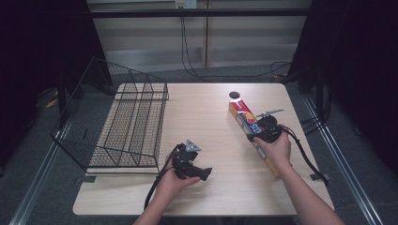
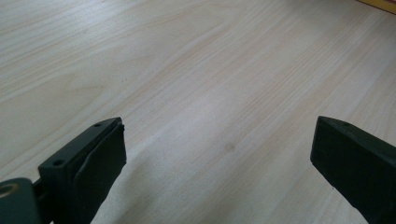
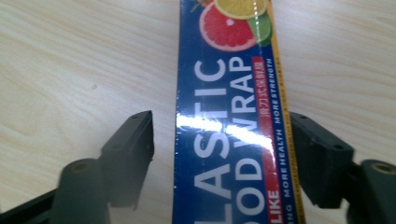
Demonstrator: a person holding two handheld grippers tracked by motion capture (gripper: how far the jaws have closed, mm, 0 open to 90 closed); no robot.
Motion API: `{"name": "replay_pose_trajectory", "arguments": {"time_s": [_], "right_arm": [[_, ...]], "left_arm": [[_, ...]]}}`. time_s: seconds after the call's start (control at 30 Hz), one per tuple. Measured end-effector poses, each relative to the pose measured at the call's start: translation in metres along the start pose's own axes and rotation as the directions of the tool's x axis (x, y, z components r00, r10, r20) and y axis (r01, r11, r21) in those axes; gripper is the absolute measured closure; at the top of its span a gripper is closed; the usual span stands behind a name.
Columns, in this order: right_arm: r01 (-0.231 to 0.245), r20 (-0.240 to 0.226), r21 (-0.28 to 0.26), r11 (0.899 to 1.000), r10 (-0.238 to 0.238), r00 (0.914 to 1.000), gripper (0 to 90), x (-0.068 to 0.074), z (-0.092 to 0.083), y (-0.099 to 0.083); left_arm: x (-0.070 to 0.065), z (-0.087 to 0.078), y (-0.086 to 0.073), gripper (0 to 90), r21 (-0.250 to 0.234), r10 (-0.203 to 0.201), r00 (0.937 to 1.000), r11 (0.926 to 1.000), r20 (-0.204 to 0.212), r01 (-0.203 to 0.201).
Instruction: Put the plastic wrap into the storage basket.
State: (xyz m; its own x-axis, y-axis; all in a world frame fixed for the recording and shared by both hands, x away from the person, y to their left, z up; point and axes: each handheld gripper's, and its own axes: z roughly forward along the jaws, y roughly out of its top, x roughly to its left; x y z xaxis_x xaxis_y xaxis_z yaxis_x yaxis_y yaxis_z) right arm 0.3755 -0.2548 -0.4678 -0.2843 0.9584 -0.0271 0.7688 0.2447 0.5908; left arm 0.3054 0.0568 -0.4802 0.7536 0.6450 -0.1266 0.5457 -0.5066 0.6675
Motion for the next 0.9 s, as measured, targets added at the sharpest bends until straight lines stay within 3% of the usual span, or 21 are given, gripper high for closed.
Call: {"name": "replay_pose_trajectory", "arguments": {"time_s": [0.13,0.2,0.5,0.53,0.7,0.9], "right_arm": [[-0.019,0.016,-0.002,1.0,0.019,0.9997,40.8,-0.0036,-0.0002,-0.0001],[-0.038,-0.007,0.005,0.999,0.038,0.9993,40.9,-0.0062,0.0005,0.0002],[-0.078,-0.009,0.023,0.997,0.078,0.9969,40.0,-0.0068,0.0023,0.001],[-0.078,-0.009,0.024,0.997,0.078,0.9969,40.0,-0.0065,0.0023,0.0009],[-0.043,0.009,0.035,0.998,0.043,0.9991,44.5,-0.0039,0.0014,0.0027],[-0.039,-0.035,0.045,0.998,0.04,0.9986,45.7,-0.005,-0.0044,0.001]], "left_arm": [[-0.0012,0.0009,-0.0008,3.5,-0.008,-0.008,0.9999,0.9999,-0.009,0.008],[-0.0016,0.0008,-0.0005,3.5,-0.003,-0.007,0.9999,1.0,-0.012,0.007],[-0.0022,0.0003,0.0007,3.5,-0.01,-0.013,0.9999,0.9999,-0.009,0.013],[-0.0014,0.0,0.0012,3.5,-0.004,0.002,1.0,1.0,-0.007,-0.002],[-0.0016,0.0005,0.0019,3.6,-0.008,-0.006,1.0,0.9999,-0.003,0.006],[-0.0013,-0.0027,0.0038,3.6,-0.005,-0.009,1.0,0.9999,0.002,0.009]]}}
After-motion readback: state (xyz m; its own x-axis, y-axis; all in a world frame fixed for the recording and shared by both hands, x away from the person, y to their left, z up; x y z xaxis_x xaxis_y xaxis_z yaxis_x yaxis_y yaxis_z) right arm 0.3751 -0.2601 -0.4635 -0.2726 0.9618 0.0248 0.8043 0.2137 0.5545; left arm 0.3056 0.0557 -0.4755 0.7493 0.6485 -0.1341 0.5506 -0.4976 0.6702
